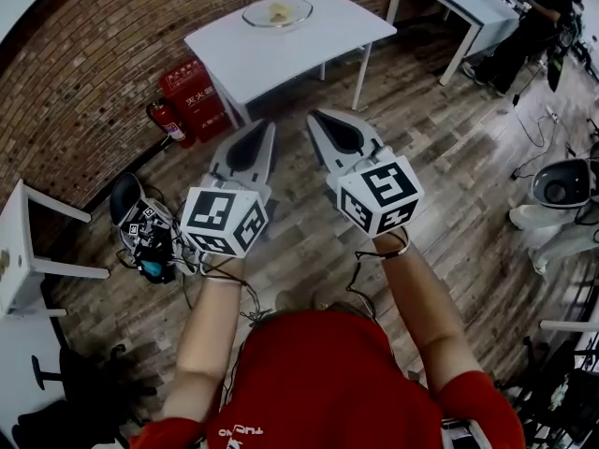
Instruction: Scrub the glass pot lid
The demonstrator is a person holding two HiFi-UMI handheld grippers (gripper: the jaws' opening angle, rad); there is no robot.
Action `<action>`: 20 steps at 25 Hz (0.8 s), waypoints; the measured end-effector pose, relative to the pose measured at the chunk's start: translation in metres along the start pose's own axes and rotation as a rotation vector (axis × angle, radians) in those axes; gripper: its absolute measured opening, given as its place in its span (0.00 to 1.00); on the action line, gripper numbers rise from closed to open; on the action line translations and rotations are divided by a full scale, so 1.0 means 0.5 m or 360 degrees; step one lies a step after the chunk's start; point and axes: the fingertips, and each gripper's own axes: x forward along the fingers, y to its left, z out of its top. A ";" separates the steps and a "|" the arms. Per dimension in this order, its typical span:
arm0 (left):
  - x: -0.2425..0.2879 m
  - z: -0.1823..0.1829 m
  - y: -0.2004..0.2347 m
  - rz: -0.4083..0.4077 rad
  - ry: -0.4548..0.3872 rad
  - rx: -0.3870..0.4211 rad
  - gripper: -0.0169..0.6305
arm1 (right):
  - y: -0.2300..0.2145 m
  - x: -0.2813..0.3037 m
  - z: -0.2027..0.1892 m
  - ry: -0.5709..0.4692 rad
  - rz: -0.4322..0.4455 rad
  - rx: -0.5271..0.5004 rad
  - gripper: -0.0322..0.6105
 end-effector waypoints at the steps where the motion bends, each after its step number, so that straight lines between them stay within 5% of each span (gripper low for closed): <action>1: 0.006 0.000 -0.004 0.0007 -0.0001 0.0000 0.05 | -0.009 -0.004 0.002 0.0000 0.0004 -0.0001 0.10; 20: 0.098 -0.007 -0.009 0.0109 0.0004 0.0033 0.05 | -0.130 0.004 -0.009 0.0006 0.0046 0.0009 0.10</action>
